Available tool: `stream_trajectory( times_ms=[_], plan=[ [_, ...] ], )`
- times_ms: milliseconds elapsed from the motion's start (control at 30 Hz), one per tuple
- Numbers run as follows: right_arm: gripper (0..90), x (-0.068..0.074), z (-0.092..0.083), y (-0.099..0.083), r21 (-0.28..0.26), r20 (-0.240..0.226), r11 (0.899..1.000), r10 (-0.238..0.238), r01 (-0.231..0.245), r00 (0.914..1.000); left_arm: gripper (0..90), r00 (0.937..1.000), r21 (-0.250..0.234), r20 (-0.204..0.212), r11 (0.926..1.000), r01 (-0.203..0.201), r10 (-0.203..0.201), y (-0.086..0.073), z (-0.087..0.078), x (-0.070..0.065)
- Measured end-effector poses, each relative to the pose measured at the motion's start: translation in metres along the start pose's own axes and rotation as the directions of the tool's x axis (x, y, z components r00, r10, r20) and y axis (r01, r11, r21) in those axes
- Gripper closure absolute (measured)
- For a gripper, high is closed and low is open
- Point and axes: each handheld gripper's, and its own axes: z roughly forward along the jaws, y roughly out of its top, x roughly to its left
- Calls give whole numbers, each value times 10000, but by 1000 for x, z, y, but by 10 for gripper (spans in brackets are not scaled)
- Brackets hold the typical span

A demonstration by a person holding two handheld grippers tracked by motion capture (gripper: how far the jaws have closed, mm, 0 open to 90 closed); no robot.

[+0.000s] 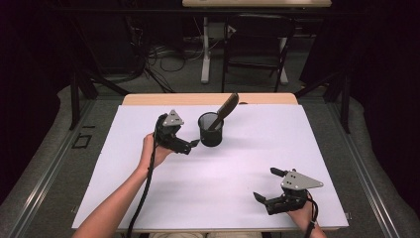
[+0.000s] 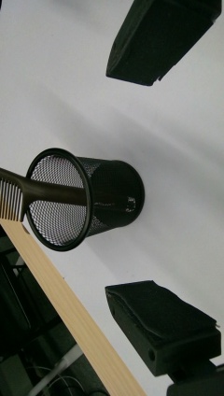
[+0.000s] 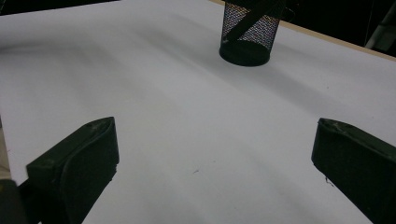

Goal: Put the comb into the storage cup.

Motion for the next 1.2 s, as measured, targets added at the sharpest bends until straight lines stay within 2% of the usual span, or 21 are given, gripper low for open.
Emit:
stream_trajectory(
  times_ms=[400, 567, 867, 1200],
  plan=[
    [3, 0, 0, 0, -1, -7, 10000, 1, -1, 10000, 1, 9996, 143, -296, 9999, 50, -45, -20, -20, -6],
    [3, 1, 0, 0, 49, 13, 10000, 11, -11, 10000, 1, 9989, 18, -380, 9996, 290, -289, -33, -28, -9],
    [3, 1, 0, 0, 54, 26, 10000, 11, -11, 10000, 1, 9986, -69, -445, 9996, 280, -283, -45, -39, -17],
    [3, 1, 0, 0, 51, 53, 10000, 12, -12, 10000, 1, 9971, -234, -558, 9984, 510, -523, -67, -48, -25]
  ],
)
